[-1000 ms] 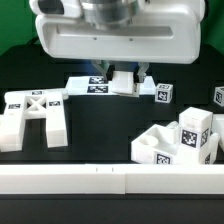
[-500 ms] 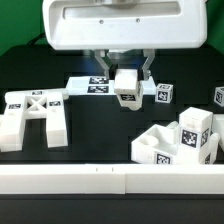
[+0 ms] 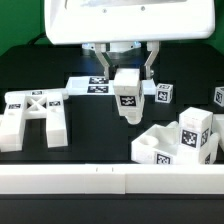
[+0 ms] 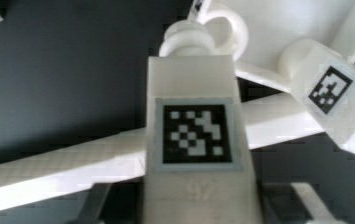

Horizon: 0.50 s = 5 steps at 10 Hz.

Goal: Assemble chair

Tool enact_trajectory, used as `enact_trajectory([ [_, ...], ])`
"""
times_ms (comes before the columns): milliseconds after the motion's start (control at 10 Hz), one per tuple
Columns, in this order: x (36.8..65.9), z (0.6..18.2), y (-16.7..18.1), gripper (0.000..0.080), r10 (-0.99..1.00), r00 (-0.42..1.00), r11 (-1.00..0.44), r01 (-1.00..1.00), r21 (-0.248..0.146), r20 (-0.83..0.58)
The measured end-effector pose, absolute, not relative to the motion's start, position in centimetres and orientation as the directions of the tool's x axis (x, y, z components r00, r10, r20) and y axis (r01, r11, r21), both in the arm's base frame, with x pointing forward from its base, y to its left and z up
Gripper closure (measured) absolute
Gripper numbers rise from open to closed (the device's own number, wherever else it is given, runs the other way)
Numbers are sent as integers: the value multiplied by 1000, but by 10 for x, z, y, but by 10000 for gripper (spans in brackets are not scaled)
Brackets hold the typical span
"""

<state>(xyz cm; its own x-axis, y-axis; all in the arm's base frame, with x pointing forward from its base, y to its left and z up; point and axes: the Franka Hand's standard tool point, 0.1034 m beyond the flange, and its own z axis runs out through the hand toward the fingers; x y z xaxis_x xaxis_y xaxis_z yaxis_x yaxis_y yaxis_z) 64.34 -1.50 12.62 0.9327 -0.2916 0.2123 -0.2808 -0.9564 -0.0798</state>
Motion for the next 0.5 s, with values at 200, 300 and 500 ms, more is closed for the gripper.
enact_trajectory([
  [200, 649, 133, -11, 509, -224, 945, -975, -217, -57, 237],
  [300, 655, 137, -5, 509, -212, 938, -977, -205, -56, 276],
  [500, 659, 137, -7, 509, -214, 922, -977, -207, -56, 322],
])
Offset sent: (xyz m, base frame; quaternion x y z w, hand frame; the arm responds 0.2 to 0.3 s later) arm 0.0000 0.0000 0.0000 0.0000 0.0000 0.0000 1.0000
